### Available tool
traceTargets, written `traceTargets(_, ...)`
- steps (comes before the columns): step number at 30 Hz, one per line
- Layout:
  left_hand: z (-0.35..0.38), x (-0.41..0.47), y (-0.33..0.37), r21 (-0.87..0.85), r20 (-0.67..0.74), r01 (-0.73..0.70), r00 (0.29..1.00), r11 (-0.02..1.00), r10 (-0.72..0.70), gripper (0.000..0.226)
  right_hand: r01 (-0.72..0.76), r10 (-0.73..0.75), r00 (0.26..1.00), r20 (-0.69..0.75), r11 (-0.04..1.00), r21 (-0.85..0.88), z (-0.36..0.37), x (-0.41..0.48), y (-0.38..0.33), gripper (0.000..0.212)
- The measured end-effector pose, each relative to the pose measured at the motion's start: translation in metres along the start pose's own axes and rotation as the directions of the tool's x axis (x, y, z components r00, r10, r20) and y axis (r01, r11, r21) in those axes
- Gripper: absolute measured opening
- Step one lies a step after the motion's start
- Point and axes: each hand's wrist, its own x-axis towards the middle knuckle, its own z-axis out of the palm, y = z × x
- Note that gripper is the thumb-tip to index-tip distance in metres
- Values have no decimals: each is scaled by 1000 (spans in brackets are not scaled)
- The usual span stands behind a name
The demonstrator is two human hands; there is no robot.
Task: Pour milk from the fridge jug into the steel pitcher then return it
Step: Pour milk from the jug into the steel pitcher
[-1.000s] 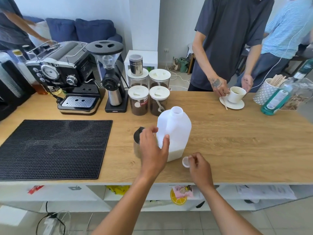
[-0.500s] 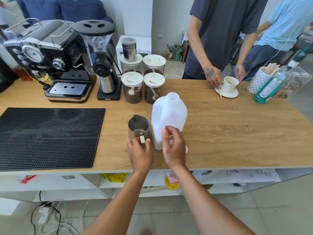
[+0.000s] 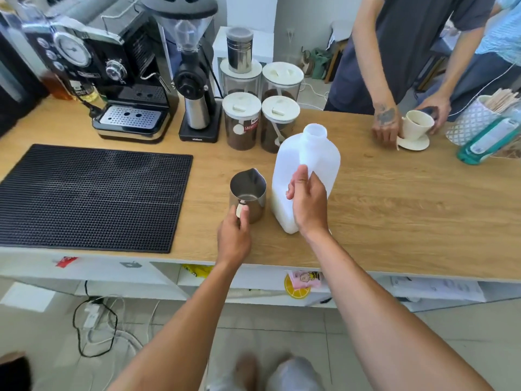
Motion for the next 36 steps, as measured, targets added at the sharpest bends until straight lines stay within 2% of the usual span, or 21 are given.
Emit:
traceTargets(4, -8, 9, -1, 13, 13, -12, 1000, 1000, 12, 34, 21, -22, 999, -28, 998, -64, -3, 31, -6, 77)
traceTargets(8, -14, 11, -6, 26, 16, -9, 1000, 1000, 9, 36, 42, -40, 999, 20, 987, -155, -15, 66, -17, 86)
traceTargets(11, -22, 14, -10, 11, 9, -23, 1000, 1000, 23, 34, 109, -91, 993, 78, 957, -269, -21, 82, -32, 83)
traceTargets(15, -26, 20, -14, -9, 8, -59, 998, 998, 59, 35, 255, -176, 956, 236, 897, -360, -32, 90, -49, 60)
traceTargets(21, -24, 18, -19, -54, 4, -72, 997, 996, 72, 37, 385, -109, 886, 451, 714, -585, -39, 96, -54, 63)
traceTargets(25, -26, 18, -21, -50, -4, -60, 998, 997, 60, 43, 458, -67, 834, 547, 635, -622, -33, 94, -50, 67)
traceTargets(29, -27, 18, -24, -46, -6, -70, 998, 996, 70, 43, 561, -30, 772, 635, 500, -659, -27, 86, -47, 65)
traceTargets(34, -28, 14, -25, -46, -17, -97, 995, 994, 96, 44, 568, 1, 758, 652, 489, -661, -17, 79, -46, 62)
traceTargets(36, -29, 13, -25, -46, -28, -97, 995, 994, 95, 44, 584, 32, 746, 665, 448, -677, -13, 77, -47, 65)
